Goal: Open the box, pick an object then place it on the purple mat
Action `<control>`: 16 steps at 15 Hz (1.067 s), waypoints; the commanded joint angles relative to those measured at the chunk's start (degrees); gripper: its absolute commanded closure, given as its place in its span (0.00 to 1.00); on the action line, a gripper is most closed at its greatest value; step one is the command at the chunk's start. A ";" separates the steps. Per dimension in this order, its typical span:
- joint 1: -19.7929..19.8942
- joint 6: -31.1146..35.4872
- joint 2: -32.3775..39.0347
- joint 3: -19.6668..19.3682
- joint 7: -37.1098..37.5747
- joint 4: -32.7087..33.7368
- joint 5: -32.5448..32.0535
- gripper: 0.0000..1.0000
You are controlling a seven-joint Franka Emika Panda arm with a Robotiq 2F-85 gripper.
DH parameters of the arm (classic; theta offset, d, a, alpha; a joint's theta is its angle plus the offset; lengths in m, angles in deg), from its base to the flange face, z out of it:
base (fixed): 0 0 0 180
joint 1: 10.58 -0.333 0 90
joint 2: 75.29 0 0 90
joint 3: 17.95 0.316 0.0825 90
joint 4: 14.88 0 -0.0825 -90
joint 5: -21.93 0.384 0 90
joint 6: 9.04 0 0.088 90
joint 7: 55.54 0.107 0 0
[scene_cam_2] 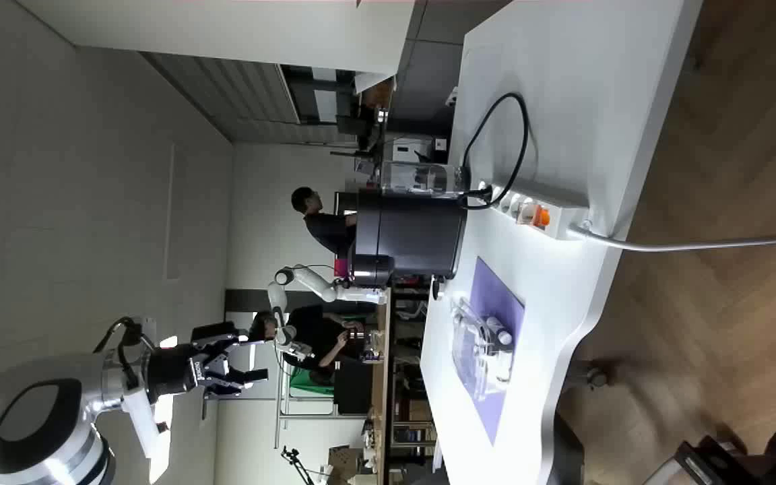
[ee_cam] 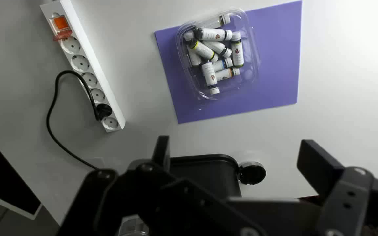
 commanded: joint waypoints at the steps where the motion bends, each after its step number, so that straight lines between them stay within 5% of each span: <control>1: 0.23 -0.09 0.05 0.19 -0.08 0.11 0.10 0.00; 16: 0.46 2.18 0.79 0.22 -0.44 0.28 -0.75 0.00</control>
